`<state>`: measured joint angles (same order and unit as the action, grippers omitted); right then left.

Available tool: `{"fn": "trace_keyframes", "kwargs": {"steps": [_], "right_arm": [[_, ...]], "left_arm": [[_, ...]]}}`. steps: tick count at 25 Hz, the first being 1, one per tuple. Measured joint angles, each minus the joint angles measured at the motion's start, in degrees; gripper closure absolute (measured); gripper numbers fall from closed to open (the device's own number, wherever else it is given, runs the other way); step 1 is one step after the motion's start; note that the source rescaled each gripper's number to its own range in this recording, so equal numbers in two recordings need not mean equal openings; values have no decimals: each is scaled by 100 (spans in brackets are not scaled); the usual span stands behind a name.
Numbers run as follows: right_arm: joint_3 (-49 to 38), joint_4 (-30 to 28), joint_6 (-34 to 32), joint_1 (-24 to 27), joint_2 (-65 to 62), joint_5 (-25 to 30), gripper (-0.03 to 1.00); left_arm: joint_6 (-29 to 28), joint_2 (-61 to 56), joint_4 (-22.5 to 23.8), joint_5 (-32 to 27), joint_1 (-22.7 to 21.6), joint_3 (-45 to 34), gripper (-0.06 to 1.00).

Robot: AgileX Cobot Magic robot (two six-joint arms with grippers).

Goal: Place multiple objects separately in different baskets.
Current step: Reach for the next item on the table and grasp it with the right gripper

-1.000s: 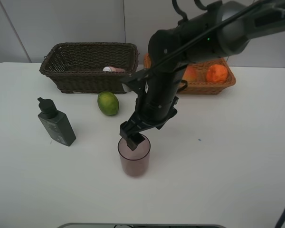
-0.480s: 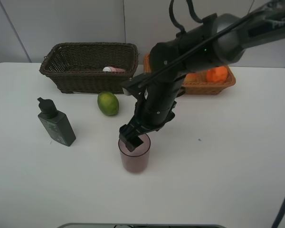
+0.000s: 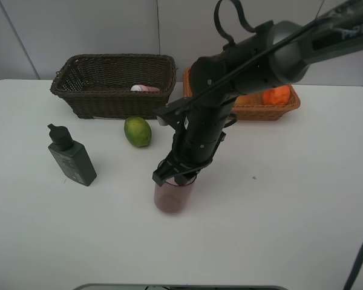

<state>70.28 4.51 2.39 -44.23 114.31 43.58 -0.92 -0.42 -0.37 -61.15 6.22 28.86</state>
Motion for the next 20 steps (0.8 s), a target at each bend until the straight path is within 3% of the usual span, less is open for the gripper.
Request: {"fn": "trace_keyframes", "kwargs": {"steps": [4, 20], "right_arm": [[0, 0, 0, 0, 0, 2, 96], [0, -20, 0, 0, -116, 9, 97]], "left_arm": [[0, 0, 0, 0, 0, 0, -5], [0, 0, 0, 0, 0, 0, -5]]}}
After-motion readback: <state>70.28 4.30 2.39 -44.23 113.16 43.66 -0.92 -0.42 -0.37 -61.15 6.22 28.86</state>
